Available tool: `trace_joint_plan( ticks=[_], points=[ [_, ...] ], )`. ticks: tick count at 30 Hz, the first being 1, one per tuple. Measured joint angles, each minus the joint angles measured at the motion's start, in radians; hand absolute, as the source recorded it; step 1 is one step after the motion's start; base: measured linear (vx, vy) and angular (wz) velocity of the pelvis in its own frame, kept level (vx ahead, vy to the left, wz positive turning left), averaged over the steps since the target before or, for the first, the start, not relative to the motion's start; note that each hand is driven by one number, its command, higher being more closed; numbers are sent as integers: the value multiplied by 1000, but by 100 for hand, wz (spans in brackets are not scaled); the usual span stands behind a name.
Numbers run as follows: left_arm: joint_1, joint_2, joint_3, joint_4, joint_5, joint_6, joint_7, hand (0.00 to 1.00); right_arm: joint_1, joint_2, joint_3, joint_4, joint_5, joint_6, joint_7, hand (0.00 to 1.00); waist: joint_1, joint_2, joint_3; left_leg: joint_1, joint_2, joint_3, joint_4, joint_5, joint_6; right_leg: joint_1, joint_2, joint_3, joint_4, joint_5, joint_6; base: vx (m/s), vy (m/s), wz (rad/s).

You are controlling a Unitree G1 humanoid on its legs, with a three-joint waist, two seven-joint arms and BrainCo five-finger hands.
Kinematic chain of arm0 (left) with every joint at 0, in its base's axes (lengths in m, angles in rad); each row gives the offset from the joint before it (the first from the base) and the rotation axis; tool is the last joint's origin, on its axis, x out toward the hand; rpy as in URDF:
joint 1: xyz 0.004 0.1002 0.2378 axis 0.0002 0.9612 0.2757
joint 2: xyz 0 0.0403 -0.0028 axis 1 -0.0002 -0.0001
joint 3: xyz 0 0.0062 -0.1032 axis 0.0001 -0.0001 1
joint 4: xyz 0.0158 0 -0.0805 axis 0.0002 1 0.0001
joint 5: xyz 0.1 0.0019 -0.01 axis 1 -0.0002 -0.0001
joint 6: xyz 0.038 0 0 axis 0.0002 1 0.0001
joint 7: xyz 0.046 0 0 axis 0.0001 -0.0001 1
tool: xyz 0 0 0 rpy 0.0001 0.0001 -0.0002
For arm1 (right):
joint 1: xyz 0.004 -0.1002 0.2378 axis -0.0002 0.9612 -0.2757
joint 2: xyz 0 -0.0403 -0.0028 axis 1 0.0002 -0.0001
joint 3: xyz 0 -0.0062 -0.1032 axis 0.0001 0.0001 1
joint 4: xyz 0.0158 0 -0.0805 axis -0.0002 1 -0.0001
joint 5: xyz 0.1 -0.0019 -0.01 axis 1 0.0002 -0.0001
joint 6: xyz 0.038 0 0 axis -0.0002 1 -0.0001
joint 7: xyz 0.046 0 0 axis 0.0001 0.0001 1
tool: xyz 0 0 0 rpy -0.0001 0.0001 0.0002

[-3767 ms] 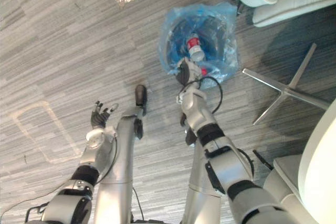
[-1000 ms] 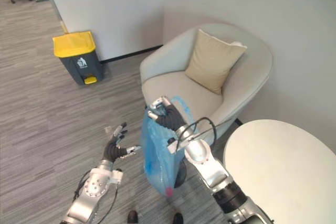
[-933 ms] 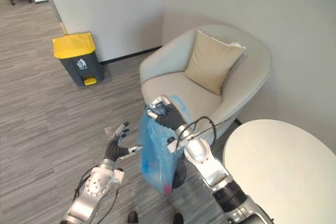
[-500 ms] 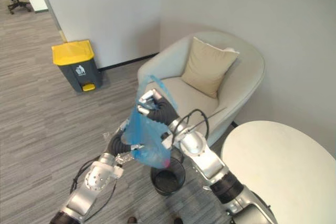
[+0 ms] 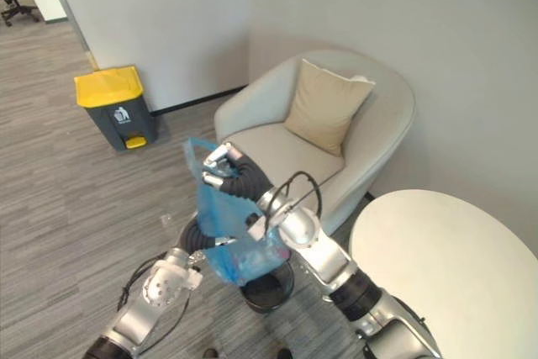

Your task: Gather rubbish on tea table into small bin, then transfer packed bag to large trash can.

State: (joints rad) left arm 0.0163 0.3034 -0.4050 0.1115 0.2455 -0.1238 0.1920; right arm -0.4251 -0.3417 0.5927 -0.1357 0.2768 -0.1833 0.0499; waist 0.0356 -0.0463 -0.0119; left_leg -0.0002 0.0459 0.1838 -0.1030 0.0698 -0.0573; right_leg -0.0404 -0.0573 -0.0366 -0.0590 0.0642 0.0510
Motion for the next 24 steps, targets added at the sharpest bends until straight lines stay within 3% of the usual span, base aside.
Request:
trace_joint_plan(
  ticks=[19, 20, 24],
  points=[
    [-8, -84, -24, -17, 6, 2, 8, 0, 1, 117, 70, 36, 10, 1, 49, 100, -1, -3, -7, 3, -3, 12, 0, 1, 1, -12, -2, 5, 19, -2, 2, -2, 1, -1],
    [-9, -84, -30, -17, 6, 2, 12, 100, 1, 121, 79, 42, 10, 1, 50, 100, -1, -3, -10, 3, -3, 12, 0, 1, 1, -12, -2, 5, 19, -2, 2, 0, 0, 0],
    [-28, -84, -58, -17, 7, 2, 32, 100, 1, 126, 112, 44, 41, 7, 50, 100, -2, -11, -17, 3, -1, 11, 0, 1, 1, -9, -2, 11, 13, -1, 1, 0, 0, 0]
  ],
)
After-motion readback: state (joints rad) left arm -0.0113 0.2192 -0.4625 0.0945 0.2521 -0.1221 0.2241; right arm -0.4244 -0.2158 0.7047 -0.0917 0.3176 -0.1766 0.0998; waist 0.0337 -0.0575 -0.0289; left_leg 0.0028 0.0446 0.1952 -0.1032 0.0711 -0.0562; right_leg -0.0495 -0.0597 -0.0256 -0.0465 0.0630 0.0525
